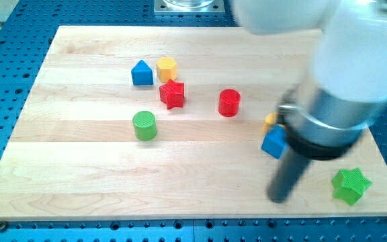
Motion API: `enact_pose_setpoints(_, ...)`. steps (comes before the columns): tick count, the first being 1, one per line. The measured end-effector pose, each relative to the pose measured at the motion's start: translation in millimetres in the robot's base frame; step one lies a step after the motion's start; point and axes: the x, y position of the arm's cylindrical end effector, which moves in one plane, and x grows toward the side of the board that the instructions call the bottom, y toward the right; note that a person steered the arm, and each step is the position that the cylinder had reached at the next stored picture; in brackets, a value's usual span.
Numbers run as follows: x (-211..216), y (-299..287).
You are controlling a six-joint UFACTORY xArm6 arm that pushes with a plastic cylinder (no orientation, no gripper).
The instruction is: Push the blue cube top of the green star
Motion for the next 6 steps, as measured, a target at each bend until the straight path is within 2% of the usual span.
enact_pose_setpoints(1, -60, -17)
enact_pose_setpoints(2, -71, -16)
enact_pose_setpoints(3, -98, -3)
enact_pose_setpoints(4, -92, 6)
enact_pose_setpoints(6, -66, 76)
